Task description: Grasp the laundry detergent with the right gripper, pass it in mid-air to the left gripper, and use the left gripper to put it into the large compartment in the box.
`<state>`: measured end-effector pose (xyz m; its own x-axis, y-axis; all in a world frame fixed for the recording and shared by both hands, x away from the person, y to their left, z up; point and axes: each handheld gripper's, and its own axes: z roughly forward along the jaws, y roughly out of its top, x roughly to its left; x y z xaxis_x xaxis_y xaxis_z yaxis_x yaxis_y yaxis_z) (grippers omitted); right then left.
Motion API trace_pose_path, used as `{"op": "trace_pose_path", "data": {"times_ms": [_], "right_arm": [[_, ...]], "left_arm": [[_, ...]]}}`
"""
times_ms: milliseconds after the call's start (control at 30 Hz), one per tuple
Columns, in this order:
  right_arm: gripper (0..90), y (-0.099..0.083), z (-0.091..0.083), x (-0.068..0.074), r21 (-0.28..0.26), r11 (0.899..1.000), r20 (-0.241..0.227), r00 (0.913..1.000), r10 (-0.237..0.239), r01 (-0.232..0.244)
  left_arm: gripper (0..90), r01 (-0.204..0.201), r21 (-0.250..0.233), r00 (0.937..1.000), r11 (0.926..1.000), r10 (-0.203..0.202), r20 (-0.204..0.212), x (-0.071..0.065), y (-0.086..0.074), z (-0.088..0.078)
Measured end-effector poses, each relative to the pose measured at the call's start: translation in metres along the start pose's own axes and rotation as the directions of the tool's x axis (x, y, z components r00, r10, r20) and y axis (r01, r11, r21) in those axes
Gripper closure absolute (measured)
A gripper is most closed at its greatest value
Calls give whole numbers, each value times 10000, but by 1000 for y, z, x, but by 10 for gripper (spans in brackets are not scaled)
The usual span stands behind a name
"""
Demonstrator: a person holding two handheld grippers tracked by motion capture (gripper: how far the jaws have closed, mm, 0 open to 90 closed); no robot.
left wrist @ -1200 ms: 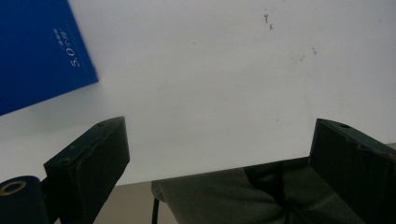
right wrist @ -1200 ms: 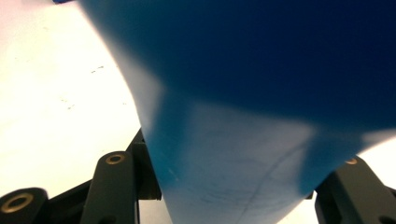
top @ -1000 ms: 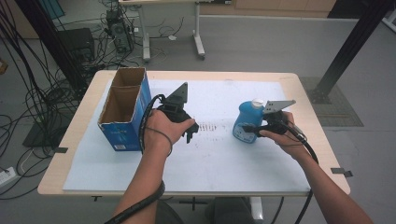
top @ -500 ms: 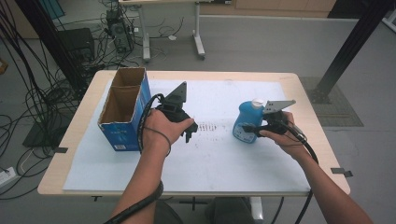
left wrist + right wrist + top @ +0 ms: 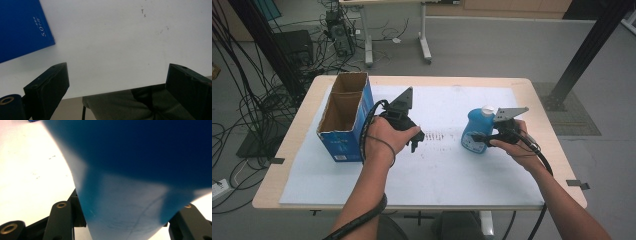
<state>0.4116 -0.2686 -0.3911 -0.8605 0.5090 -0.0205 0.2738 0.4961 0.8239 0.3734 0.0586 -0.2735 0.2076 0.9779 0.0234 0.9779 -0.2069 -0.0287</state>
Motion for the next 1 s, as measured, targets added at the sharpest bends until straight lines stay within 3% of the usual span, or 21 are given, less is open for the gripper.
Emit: {"op": "trace_pose_path", "data": {"times_ms": [600, 1000], "right_arm": [[446, 1, 0, 0, 38, 10000, 6, 10000, -15, 15], [447, 4, 0, 1, 217, 9996, 62, 9999, 156, -158]], "left_arm": [[56, -38, -23, 10000, 10000, 38, -13, 0, -1, -2], [56, -510, -94, 9987, 9987, 511, 66, -5, -2, -14]]}}
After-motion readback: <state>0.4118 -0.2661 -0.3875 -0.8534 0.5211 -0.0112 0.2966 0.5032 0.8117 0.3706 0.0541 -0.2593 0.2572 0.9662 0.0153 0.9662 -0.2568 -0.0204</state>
